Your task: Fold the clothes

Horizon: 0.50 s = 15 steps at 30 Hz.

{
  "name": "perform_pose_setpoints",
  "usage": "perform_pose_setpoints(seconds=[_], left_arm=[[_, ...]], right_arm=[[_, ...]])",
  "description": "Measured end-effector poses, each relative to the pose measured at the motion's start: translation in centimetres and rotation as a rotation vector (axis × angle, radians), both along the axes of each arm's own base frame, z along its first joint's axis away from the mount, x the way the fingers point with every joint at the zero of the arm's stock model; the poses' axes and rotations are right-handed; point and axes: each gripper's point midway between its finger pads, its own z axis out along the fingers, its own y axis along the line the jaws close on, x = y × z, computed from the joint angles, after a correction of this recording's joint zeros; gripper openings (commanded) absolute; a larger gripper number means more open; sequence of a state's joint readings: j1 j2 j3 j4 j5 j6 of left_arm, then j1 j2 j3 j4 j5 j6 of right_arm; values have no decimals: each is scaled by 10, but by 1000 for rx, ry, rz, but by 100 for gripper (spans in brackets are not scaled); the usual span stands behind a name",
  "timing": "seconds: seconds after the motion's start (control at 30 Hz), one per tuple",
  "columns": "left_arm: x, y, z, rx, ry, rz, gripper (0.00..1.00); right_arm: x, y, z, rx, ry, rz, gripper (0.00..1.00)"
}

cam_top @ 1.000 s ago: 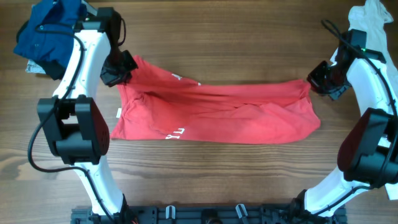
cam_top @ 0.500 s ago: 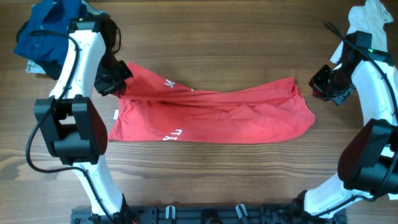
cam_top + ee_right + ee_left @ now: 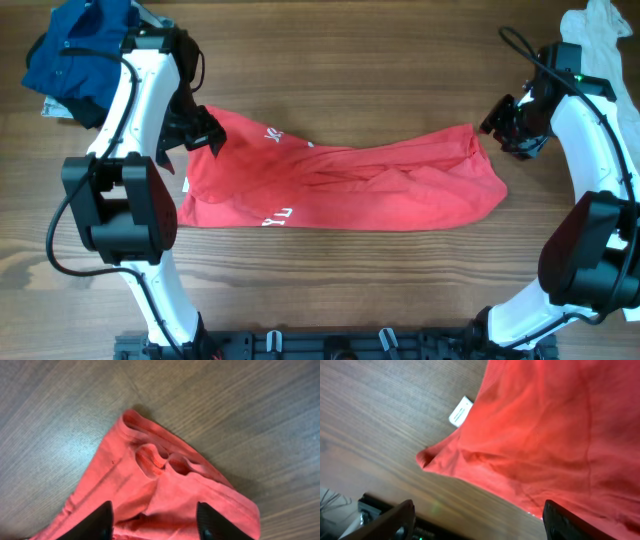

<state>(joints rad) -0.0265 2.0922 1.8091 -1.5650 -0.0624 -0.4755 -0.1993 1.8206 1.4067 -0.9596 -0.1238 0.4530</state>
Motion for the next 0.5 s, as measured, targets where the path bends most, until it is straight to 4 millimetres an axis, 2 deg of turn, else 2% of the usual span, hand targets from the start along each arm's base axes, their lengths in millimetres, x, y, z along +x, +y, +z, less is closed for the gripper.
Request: perform_pose_setpoints(seconds=[0.13,0.23,0.27,0.5], left_arm=[[12,-8,-3,-2,-50,-23,86],[15,-20,-4,-3,-66,-55,86],[16,-23,-4,-4,-68,-65,86],[20,-28,-5,-5,-88,-77,87]], right_arm=[[11,12,-3,-3,-29,37,61],[16,26,-22,3,3,74,60],[14,29,-34,9,35,78,59],[18,29,-66,13,77,94,46]])
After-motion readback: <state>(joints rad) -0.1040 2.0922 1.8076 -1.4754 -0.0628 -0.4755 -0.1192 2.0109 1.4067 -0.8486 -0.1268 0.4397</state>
